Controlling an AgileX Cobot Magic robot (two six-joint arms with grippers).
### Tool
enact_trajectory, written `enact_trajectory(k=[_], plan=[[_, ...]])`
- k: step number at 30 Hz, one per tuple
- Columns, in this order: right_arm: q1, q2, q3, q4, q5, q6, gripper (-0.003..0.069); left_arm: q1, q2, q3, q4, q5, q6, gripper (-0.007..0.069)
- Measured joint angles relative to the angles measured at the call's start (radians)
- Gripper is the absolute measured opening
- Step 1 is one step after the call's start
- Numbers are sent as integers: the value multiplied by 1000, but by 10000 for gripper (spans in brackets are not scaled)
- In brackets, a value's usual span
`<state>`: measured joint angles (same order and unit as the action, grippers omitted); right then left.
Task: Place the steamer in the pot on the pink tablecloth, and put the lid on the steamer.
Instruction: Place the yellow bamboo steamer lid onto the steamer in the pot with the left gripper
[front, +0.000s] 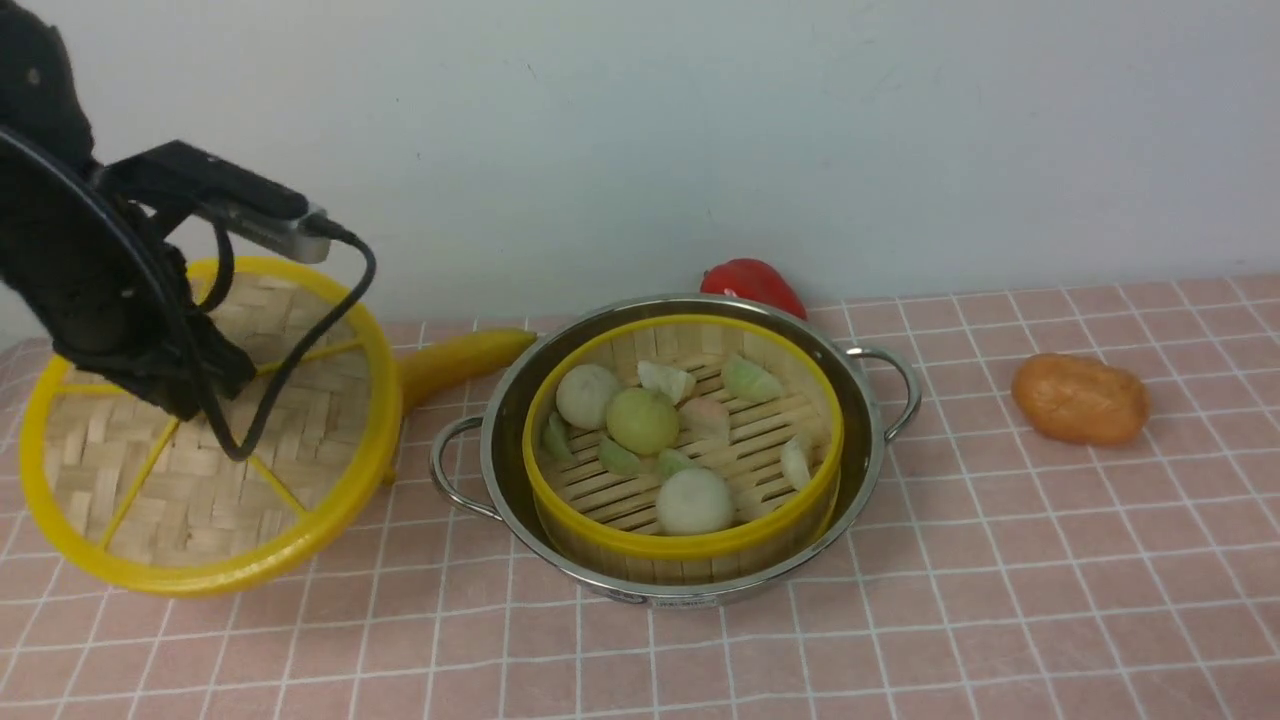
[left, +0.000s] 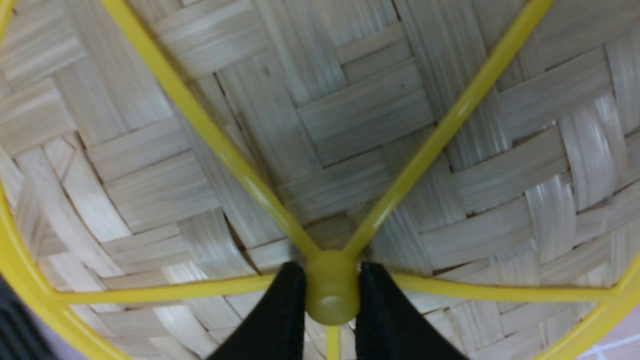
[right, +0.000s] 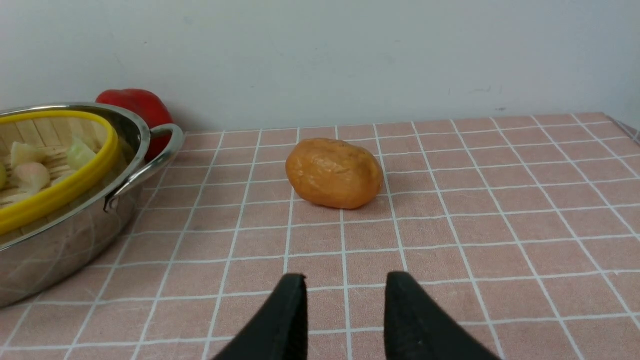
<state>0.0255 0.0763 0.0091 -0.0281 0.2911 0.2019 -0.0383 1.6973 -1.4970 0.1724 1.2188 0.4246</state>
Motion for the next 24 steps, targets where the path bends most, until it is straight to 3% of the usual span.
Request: enact_trajectory(k=[6, 13, 19, 24], plan=[[0, 0, 0, 0, 0, 0, 240, -78, 2, -105, 54, 8, 86, 120], [0, 0, 0, 0, 0, 0, 240, -143, 2, -271, 14, 9, 221, 120], [0, 0, 0, 0, 0, 0, 240, -270, 2, -304, 18, 9, 364, 120], [0, 0, 0, 0, 0, 0, 240, -348, 10, -304, -82, 9, 469, 120]])
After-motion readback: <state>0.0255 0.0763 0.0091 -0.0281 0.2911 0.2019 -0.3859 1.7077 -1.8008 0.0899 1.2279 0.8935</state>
